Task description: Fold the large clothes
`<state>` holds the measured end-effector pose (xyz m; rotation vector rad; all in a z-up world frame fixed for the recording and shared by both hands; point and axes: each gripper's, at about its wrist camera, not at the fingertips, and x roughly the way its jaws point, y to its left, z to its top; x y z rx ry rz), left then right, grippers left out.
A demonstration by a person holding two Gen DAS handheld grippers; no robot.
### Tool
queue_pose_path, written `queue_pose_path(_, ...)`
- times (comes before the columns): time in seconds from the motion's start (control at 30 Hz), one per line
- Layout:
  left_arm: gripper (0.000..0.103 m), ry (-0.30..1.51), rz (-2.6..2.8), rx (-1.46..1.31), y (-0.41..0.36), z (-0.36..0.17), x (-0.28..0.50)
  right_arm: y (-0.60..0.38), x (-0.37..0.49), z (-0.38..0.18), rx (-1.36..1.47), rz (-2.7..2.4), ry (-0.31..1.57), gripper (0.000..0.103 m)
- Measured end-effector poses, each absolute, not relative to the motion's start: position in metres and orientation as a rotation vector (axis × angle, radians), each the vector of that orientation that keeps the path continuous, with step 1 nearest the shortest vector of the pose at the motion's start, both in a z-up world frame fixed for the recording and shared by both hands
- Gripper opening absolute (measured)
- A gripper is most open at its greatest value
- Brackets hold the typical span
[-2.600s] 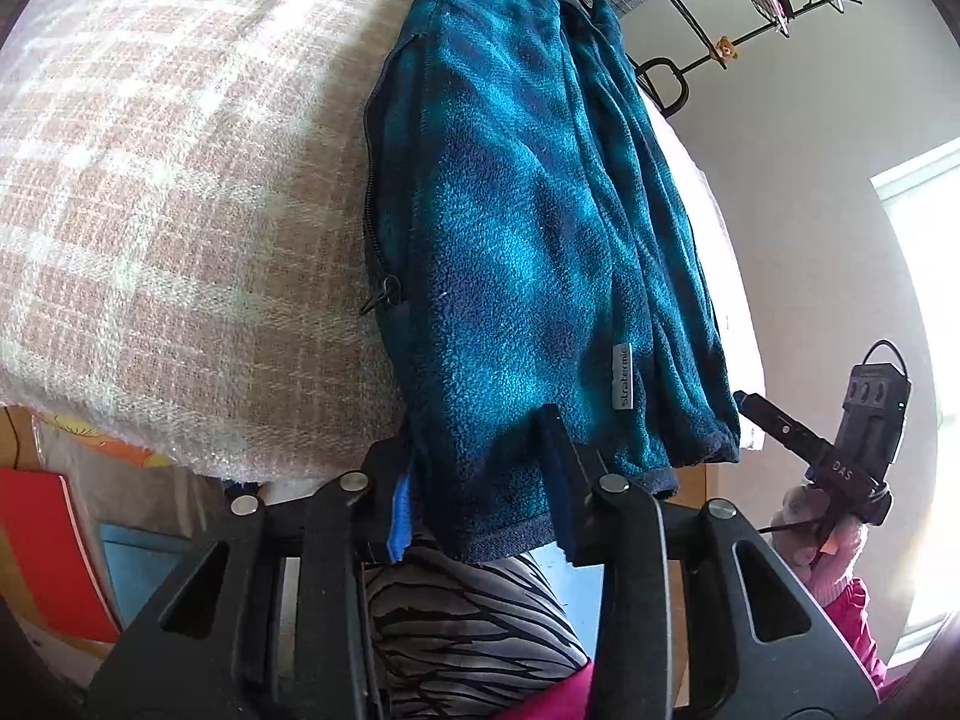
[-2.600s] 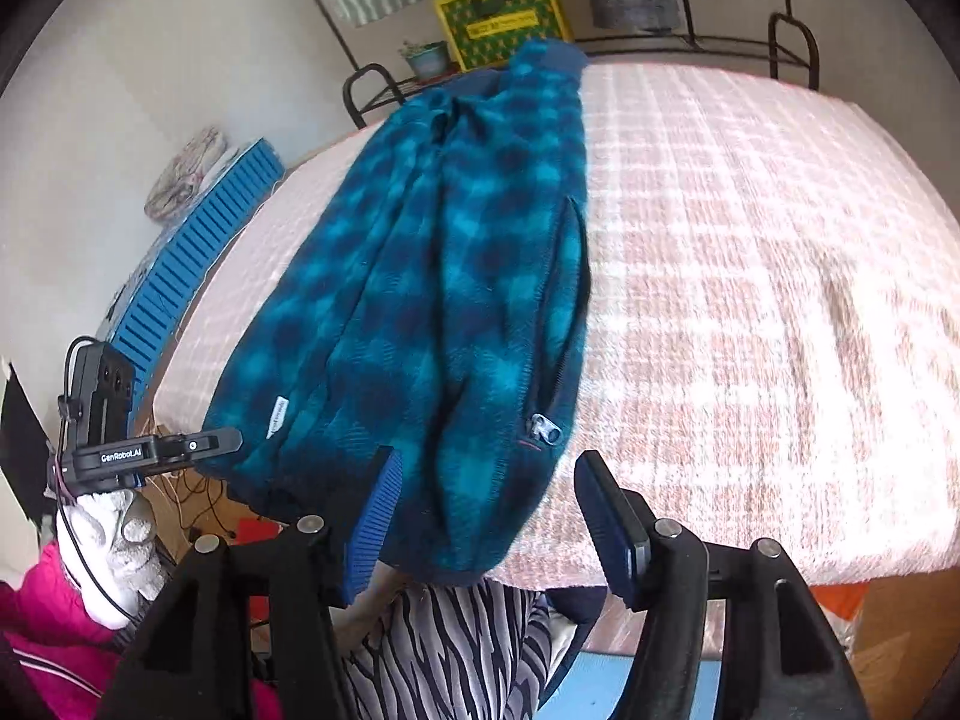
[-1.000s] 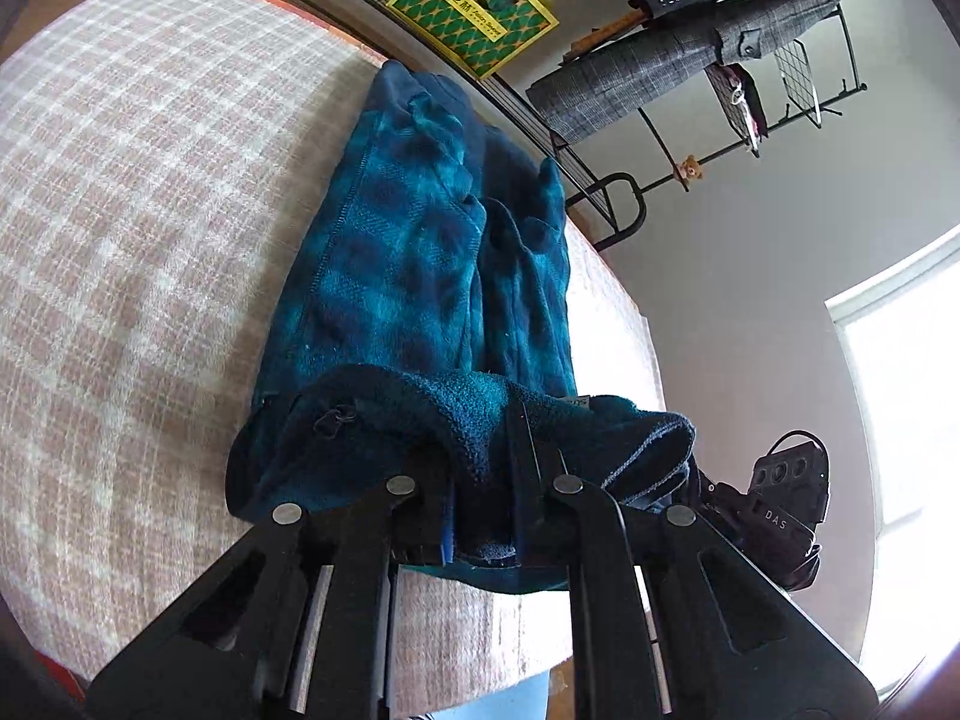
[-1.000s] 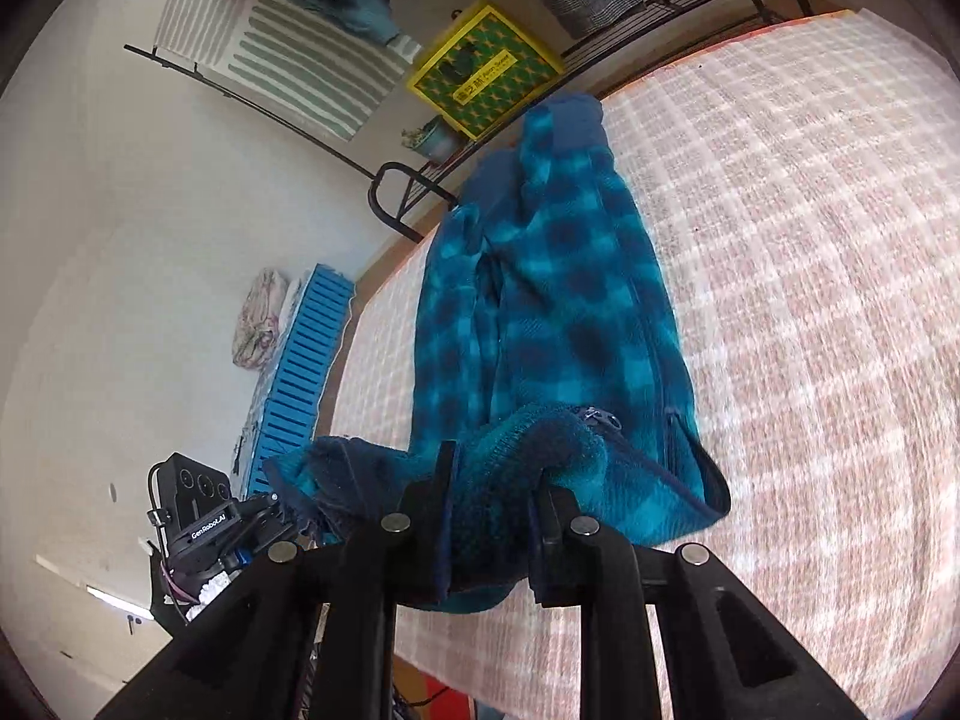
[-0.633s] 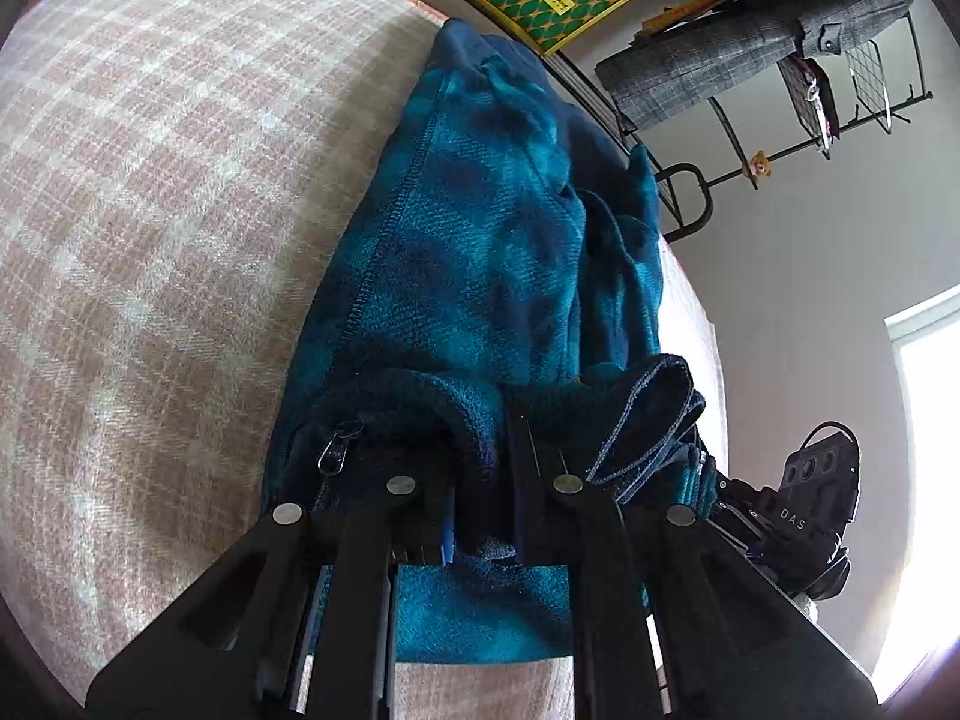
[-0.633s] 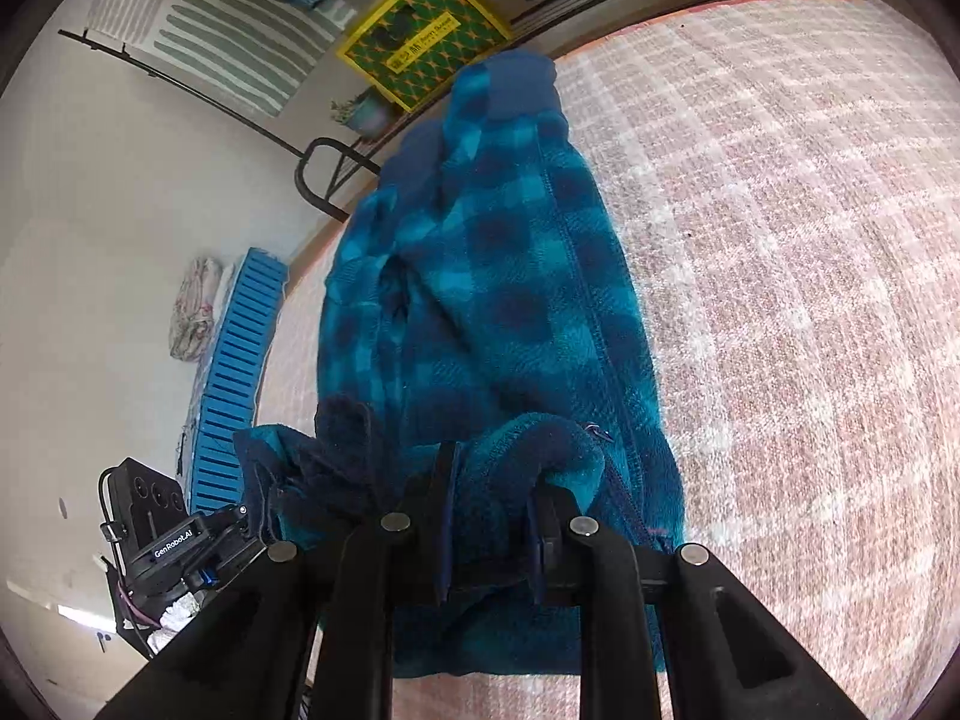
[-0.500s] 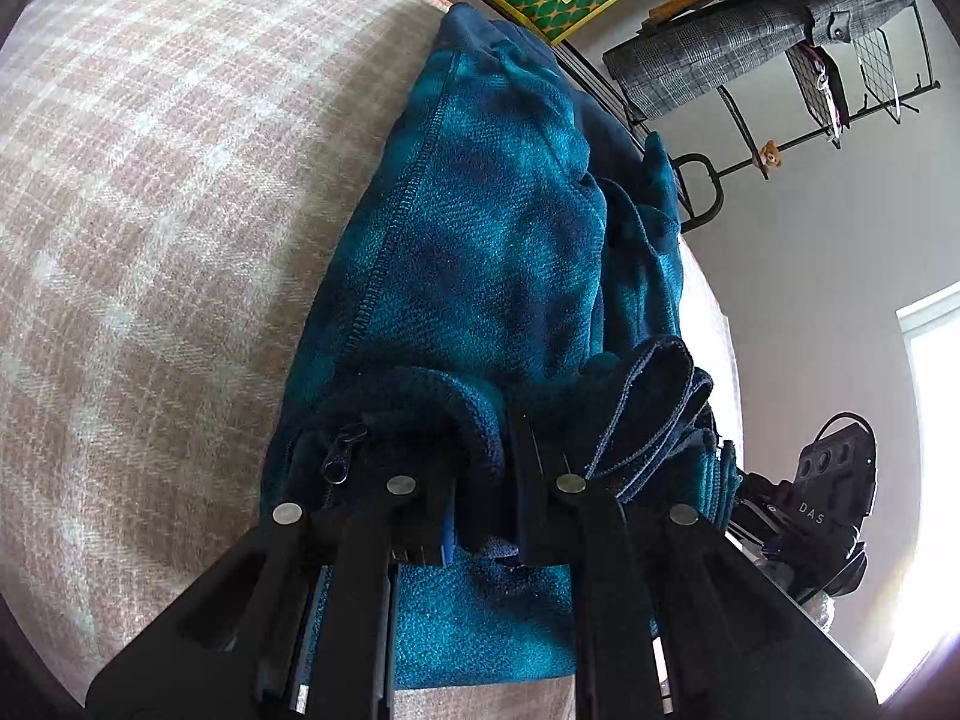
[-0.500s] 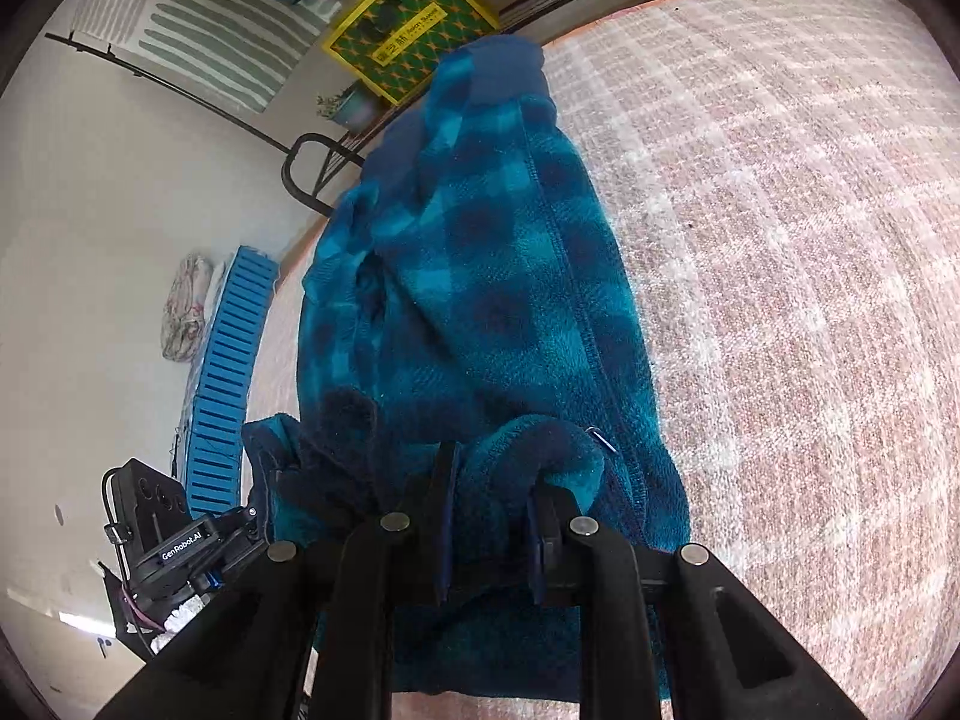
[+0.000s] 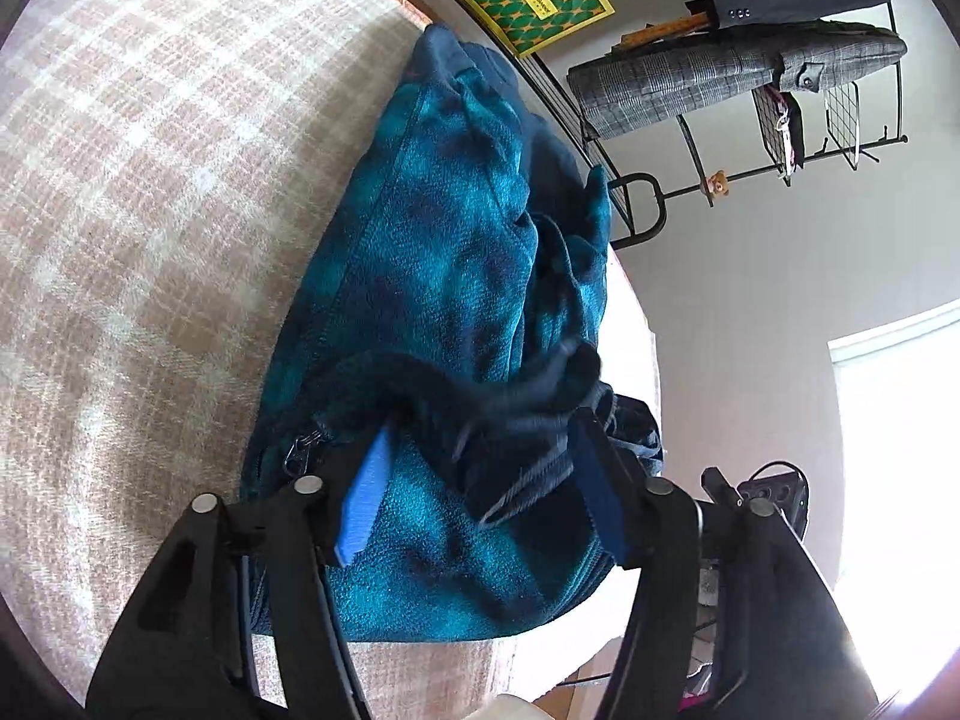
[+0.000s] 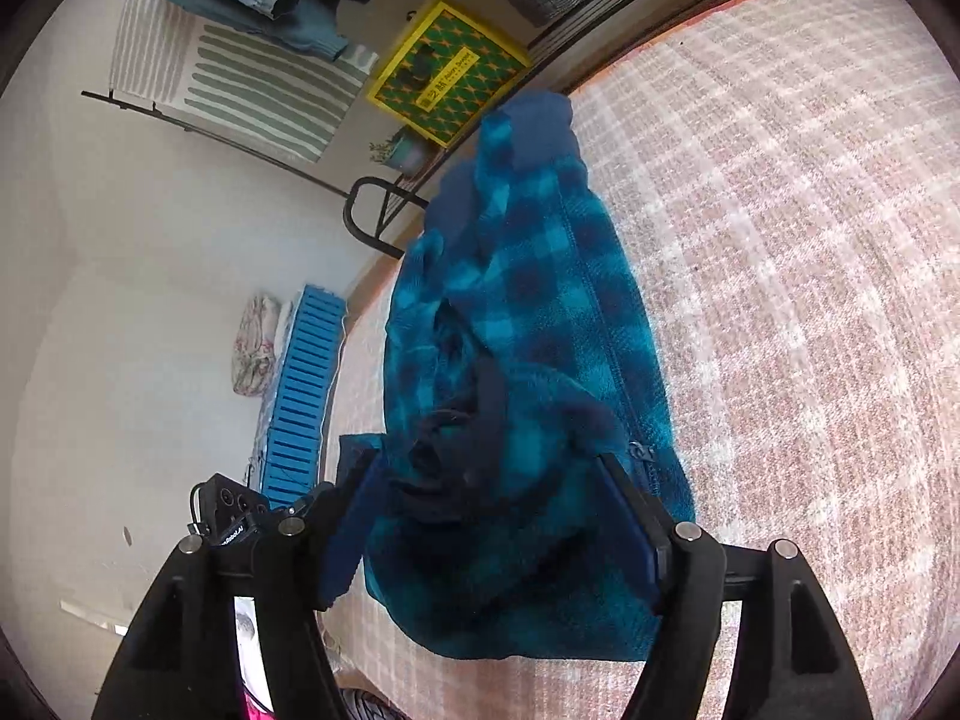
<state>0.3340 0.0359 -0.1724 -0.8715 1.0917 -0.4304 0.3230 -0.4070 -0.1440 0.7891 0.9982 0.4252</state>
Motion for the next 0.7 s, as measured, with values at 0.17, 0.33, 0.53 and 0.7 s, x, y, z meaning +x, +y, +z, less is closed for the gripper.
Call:
queue_pose_path(0.17, 0.069, 0.996, -0.436, -0.821, 0.052, -0.147, 0.328, -0.385, 0.300, -0.119, 0.568, 0.460, 0.972, 0.050)
queue_pose_path(0.33, 0.051, 0.981, -0.519, -0.537, 0.028, -0.137, 0.306, -0.337, 0.278, -0.116, 0.296, 0.525, 0.947, 0.040)
queue_pose_path(0.53, 0.044, 1.034, -0.526, -0.335, -0.011, -0.158, 0.317, -0.304, 0.300, -0.130, 0.201, 0.536, 0.947, 0.039)
queue_pose_path(0.7, 0.044, 1.018, -0.403, -0.197, -0.032, -0.175, 0.355, -0.312, 0.341, -0.147, 0.206, 0.421, 0.945, 0.035)
